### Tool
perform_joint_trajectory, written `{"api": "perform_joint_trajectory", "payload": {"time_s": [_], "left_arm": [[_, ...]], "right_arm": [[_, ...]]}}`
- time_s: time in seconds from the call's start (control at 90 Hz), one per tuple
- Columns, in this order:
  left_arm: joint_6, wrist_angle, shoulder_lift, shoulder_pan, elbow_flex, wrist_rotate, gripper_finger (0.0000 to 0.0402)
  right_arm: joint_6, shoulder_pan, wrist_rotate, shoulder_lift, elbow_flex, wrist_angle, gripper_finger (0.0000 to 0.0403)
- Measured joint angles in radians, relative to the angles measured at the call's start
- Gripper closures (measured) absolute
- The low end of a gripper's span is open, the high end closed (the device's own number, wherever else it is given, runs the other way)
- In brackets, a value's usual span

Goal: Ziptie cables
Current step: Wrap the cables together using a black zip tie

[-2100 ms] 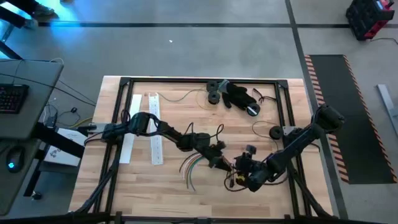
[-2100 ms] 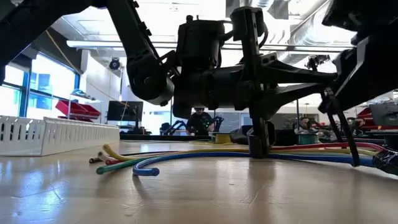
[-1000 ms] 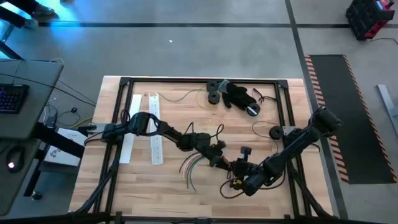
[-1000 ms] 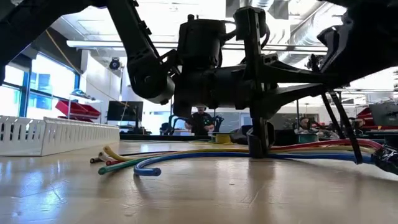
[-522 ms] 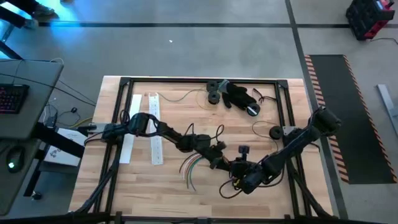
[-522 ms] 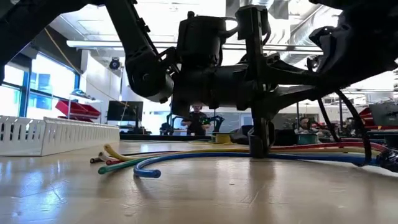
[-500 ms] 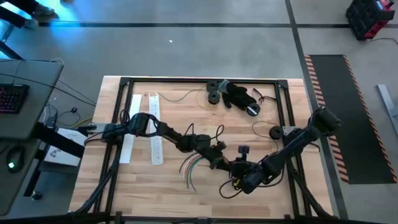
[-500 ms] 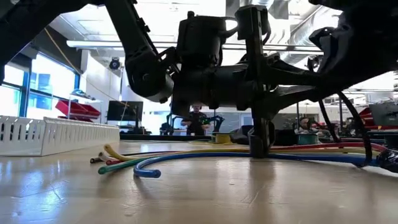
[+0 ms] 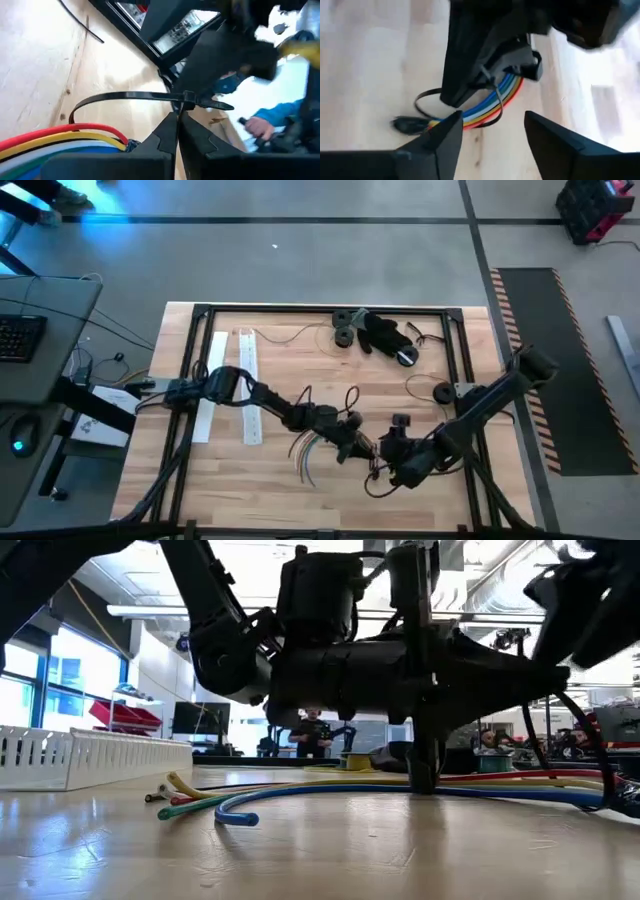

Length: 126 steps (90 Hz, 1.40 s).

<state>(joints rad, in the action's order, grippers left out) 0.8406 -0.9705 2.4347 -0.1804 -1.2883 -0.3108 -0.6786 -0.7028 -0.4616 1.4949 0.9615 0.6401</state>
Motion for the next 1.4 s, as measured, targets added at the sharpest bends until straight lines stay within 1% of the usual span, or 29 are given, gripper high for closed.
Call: {"api": "perform_joint_trajectory", "payload": {"time_s": [0.122,0.189,0.278,0.356,0.5,0.678,0.811,0.944,1.067,1.278,1.4], "left_arm": [[-0.161,0.067,0.005,-0.037,-0.035,0.061,0.0401],[-0.241,0.113,0.005,-0.055,-0.058,0.07,0.0401],[-0.322,0.205,0.005,-0.074,-0.086,0.077,0.0402],[-0.383,0.26,0.005,-0.086,-0.099,0.085,0.0402],[-0.431,0.266,0.005,-0.091,-0.105,0.08,0.0402],[-0.489,0.269,0.006,-0.083,-0.104,0.073,0.0402],[-0.564,0.274,0.008,-0.085,-0.104,0.092,0.0402],[-0.644,0.279,0.008,-0.082,-0.103,0.14,0.0402],[-0.702,0.284,0.01,-0.076,-0.102,0.174,0.0402],[-0.688,0.277,0.011,-0.055,-0.103,0.178,0.0402],[-0.664,0.262,0.011,-0.047,-0.104,0.173,0.0402]], "right_arm": [[-0.256,-0.019,0.056,-0.024,0.0,0.003,0.0195],[-0.404,-0.032,0.088,-0.027,0.0,-0.018,0.0194],[-0.553,-0.055,0.135,-0.02,0.0,-0.072,0.0194],[-0.651,-0.068,0.157,-0.007,0.0,-0.148,0.0194],[-0.765,-0.066,0.163,0.036,0.0,-0.263,0.0194],[-1.008,-0.034,0.181,0.104,0.0,-0.233,0.0194],[-1.141,-0.019,0.193,0.118,-0.001,-0.232,0.0194],[-1.248,-0.02,0.208,0.115,-0.001,-0.234,0.0194],[-1.29,-0.025,0.214,0.118,-0.001,-0.238,0.0194],[-1.261,-0.015,0.202,0.149,-0.001,-0.272,0.0194],[-1.242,-0.007,0.141,0.169,-0.002,-0.261,0.0194]]}}
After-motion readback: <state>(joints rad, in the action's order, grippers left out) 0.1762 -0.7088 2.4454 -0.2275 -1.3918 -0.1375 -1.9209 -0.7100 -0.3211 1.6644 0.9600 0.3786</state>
